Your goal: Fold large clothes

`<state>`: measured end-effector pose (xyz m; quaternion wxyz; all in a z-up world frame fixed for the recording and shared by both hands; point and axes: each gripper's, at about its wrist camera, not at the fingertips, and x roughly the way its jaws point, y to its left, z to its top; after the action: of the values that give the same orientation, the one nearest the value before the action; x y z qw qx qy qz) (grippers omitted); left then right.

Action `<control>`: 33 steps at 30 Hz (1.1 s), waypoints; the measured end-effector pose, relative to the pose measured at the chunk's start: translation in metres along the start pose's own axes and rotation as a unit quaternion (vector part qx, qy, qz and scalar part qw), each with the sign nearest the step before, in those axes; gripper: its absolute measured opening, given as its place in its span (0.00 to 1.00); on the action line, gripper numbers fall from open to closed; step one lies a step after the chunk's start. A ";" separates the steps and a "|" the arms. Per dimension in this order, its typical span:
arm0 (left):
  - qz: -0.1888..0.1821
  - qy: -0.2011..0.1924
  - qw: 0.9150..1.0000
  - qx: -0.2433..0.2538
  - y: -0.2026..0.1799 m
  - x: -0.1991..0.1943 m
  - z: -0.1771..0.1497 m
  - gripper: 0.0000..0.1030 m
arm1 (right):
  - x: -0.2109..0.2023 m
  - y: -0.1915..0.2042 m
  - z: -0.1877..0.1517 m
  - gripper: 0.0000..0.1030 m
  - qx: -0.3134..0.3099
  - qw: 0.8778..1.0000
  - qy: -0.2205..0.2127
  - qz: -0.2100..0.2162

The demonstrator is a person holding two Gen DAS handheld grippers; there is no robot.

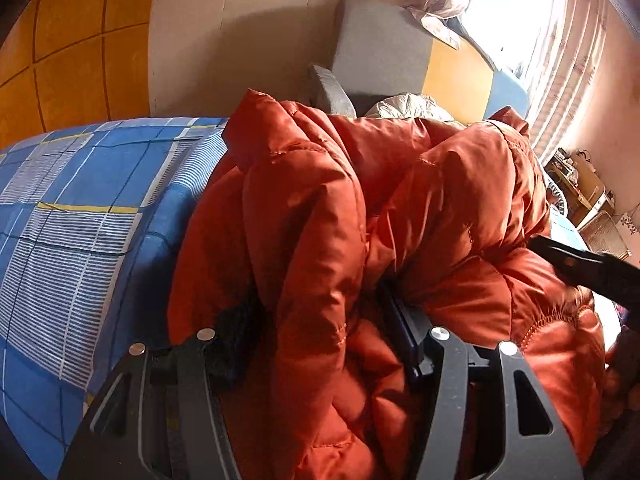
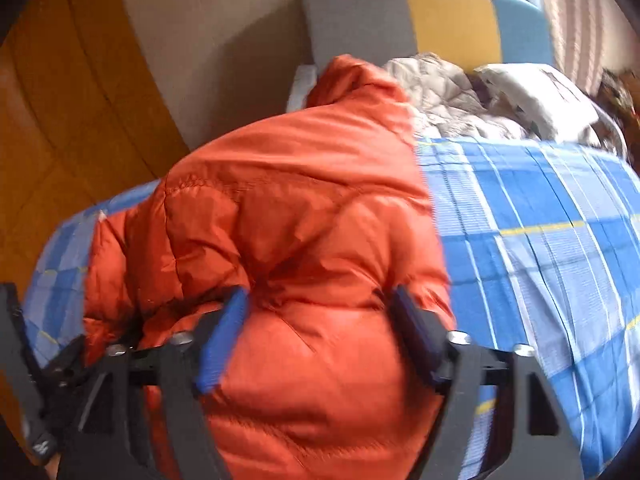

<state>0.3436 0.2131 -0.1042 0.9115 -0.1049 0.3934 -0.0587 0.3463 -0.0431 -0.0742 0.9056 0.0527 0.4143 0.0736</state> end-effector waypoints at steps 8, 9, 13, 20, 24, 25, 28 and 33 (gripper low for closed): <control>-0.021 0.005 1.000 0.006 0.005 0.003 0.003 0.56 | -0.008 -0.050 -0.026 0.94 0.068 0.992 0.056 0.085; -0.026 0.006 1.000 0.004 0.007 0.004 0.004 0.56 | -0.005 -0.053 -0.028 0.94 0.075 0.990 0.064 0.101; -0.053 0.008 0.999 -0.006 0.017 0.008 0.002 0.55 | 0.012 -0.064 -0.034 0.94 0.104 0.976 0.090 0.170; -0.113 -0.001 0.993 -0.036 0.028 0.010 0.001 0.26 | 0.025 -0.066 -0.033 0.57 0.108 0.959 0.096 0.244; -0.145 -0.003 0.988 -0.053 0.027 0.005 0.004 0.17 | 0.007 -0.058 -0.027 0.41 0.088 0.962 0.077 0.248; -0.155 -0.004 0.986 -0.064 0.027 0.001 0.005 0.16 | 0.000 -0.056 -0.025 0.39 0.082 0.963 0.069 0.249; -0.166 -0.017 0.984 -0.055 0.015 -0.013 0.010 0.15 | -0.022 -0.054 -0.018 0.37 0.065 0.965 0.043 0.252; -0.203 -0.041 0.978 -0.024 -0.029 -0.044 0.022 0.15 | -0.070 -0.081 -0.006 0.36 0.052 0.966 -0.002 0.252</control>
<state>0.3286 0.1959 -0.0519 0.8929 -0.2069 0.3280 -0.2287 0.3039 -0.1350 -0.0388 0.8547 0.2026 0.3888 0.2779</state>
